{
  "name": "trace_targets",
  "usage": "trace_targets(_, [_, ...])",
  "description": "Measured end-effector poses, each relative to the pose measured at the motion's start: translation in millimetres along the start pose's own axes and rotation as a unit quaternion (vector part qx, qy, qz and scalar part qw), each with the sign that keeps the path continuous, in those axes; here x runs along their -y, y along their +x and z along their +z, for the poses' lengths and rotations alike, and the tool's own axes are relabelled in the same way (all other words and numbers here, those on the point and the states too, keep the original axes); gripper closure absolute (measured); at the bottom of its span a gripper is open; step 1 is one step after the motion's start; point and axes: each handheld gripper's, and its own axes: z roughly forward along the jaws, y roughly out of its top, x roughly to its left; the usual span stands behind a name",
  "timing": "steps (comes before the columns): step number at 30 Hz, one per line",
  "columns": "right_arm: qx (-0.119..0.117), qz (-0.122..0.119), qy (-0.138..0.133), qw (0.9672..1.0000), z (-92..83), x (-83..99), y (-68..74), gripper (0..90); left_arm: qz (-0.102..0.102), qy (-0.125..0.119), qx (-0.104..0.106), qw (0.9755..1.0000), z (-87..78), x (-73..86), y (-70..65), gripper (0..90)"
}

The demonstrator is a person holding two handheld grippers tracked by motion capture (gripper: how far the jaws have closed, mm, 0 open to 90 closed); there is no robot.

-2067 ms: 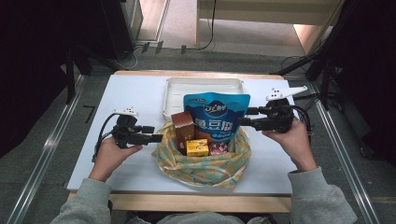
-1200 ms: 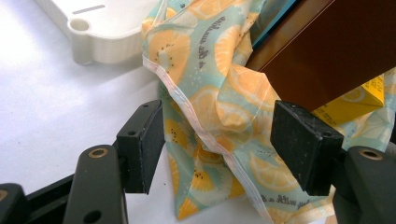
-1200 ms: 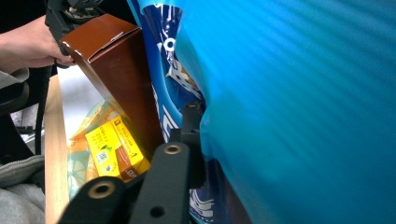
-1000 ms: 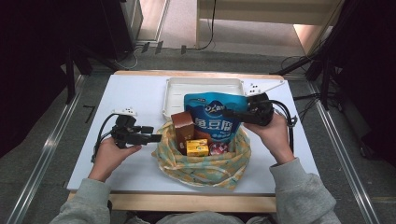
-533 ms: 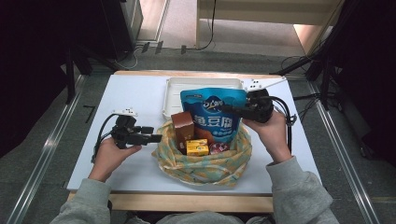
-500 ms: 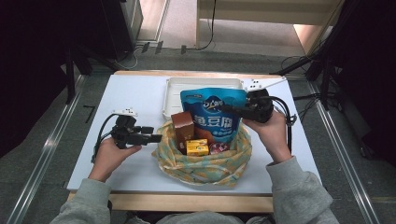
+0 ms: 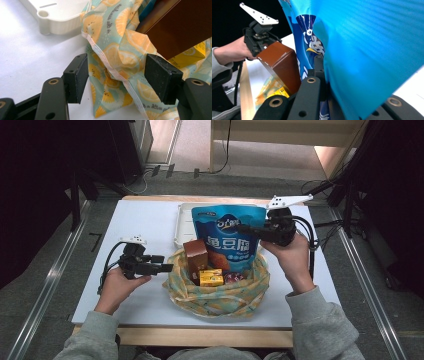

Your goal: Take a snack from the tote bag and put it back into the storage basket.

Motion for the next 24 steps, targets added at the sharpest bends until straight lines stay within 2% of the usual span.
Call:
trace_targets(11, [-0.002, 0.010, 0.000, 1.0000, -9.3, -25.1, 0.8, 90.0, 0.000, 0.000, 0.000, 1.0000, -0.5, 0.1, 0.1, 37.2])
trace_targets(24, [0.001, 0.004, -0.012, 0.9999, -30.3, -63.8, -1.3, 90.0, 0.000, 0.001, 0.000, 1.0000, 0.2, 0.3, 1.0, 37.5])
